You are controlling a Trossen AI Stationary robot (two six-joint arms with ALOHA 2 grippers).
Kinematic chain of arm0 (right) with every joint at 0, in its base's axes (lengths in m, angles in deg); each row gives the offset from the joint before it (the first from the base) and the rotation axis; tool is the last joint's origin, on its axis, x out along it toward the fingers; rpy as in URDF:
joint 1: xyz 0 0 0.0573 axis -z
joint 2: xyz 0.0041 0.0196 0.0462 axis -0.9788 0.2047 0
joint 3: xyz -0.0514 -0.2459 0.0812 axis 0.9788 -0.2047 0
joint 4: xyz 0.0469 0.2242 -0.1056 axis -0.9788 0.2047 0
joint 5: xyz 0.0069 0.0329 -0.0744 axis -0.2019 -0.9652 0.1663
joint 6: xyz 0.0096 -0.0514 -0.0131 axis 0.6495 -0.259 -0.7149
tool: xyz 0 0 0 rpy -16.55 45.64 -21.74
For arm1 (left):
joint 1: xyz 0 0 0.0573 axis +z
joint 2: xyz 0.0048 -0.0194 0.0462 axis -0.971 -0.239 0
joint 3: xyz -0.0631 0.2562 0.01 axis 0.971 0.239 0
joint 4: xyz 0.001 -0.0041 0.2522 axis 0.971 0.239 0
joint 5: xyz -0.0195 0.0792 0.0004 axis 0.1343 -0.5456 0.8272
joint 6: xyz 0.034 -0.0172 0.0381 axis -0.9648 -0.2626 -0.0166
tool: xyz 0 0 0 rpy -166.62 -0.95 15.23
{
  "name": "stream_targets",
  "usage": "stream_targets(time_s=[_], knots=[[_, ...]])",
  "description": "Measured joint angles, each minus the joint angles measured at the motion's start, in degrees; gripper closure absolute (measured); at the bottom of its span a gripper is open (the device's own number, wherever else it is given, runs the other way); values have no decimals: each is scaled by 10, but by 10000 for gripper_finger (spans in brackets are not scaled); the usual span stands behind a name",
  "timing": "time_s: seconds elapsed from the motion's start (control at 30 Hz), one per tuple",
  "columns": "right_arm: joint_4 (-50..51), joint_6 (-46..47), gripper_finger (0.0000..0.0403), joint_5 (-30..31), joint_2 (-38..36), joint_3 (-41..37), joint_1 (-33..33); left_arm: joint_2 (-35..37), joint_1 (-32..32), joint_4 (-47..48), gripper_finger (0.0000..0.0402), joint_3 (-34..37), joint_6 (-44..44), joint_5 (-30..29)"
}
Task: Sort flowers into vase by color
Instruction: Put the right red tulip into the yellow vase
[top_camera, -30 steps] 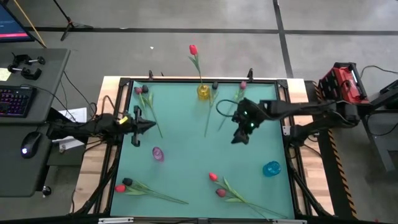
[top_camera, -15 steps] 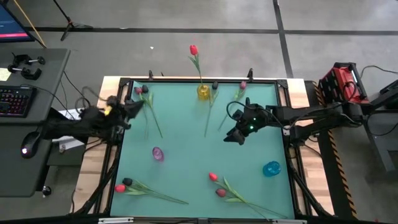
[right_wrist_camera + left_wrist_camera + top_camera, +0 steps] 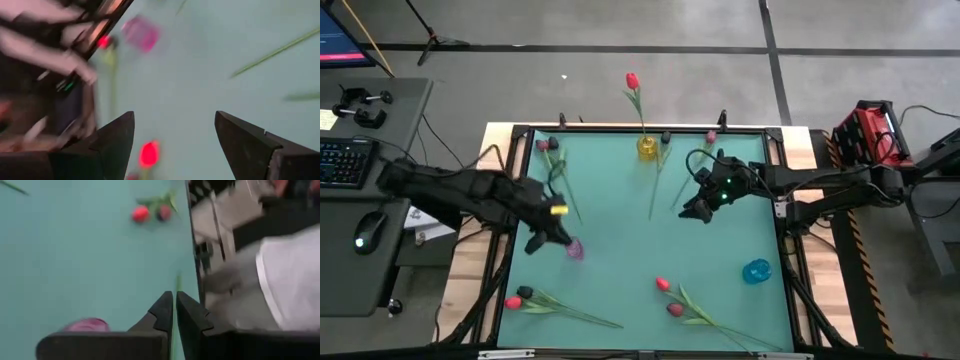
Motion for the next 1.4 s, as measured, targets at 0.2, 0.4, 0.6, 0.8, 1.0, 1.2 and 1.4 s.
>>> stream_targets(time_s=[0.2,0.4,0.6,0.8,1.0,1.2,1.4], knots=[[27,40,139,-89,1,0,-117,-37,-45,-6,390,0,14,-83],[23,87,139,-68,26,0,-283,-45,-44,-10,390,0,75,-169],[-23,204,139,20,87,14,-397,-45,-44,-10,390,0,152,-221],[31,270,140,97,212,117,-436,-45,-44,-7,390,0,36,-246],[231,282,140,122,361,272,-432,-45,-44,-7,390,0,-25,-247],[370,326,140,175,442,376,-429,-45,-44,-7,390,0,-28,-258],[370,334,140,168,466,394,-432,-45,-44,-7,390,0,-29,-258]])
